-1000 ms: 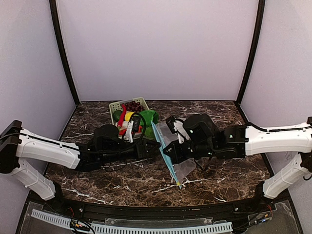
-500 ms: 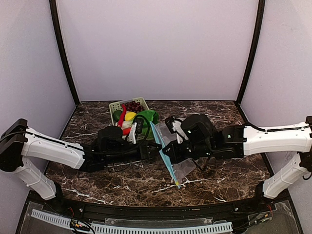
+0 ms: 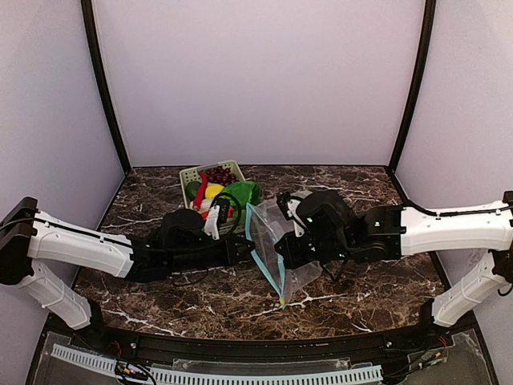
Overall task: Place the food in the zip-top bag and seal the zipper
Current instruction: Open the zipper food storage bag at the center of the board.
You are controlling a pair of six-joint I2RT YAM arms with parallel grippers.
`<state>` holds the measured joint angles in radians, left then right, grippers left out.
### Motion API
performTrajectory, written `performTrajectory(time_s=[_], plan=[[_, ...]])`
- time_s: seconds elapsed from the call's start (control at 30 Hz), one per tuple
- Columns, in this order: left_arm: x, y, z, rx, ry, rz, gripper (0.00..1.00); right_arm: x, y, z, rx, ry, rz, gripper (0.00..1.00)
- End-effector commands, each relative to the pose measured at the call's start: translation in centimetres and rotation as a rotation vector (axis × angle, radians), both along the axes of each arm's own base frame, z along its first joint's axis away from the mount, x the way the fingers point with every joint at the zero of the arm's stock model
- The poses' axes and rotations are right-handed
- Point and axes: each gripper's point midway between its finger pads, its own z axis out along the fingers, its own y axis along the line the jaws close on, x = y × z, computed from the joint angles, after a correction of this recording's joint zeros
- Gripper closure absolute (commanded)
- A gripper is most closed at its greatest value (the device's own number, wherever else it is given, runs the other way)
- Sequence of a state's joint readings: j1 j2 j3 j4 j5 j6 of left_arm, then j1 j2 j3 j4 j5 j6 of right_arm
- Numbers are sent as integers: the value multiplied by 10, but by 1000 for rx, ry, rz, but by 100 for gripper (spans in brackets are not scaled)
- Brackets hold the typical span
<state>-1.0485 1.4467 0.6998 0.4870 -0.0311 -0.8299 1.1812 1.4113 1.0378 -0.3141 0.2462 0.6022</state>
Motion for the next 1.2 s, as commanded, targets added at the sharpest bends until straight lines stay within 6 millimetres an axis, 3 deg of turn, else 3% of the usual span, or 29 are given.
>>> performTrajectory(time_s=[0.0,0.2,0.47,0.73,0.9,1.0,1.03,1.1,1.17], plan=[[6,29,-14,133,-15,99,99,3,-8,15,-7,-28,-44,100],[10,52,-32,255,-12,169,99,-1,-11,24,12,-24,-37,100],[17,64,-44,357,-21,214,99,-19,-7,37,57,11,41,100],[19,60,-46,369,-24,209,99,-31,-3,42,82,37,84,100],[13,43,-31,287,-49,133,98,-26,-7,36,69,41,35,100],[-1,24,-13,214,-83,-6,82,-22,-8,36,61,34,13,100],[-5,17,-1,173,-104,-42,67,-21,-8,36,55,33,4,100],[-19,9,16,127,-127,-138,46,-16,-9,38,36,27,-20,100],[-30,8,35,103,-147,-200,34,-13,-11,37,2,26,-43,100]])
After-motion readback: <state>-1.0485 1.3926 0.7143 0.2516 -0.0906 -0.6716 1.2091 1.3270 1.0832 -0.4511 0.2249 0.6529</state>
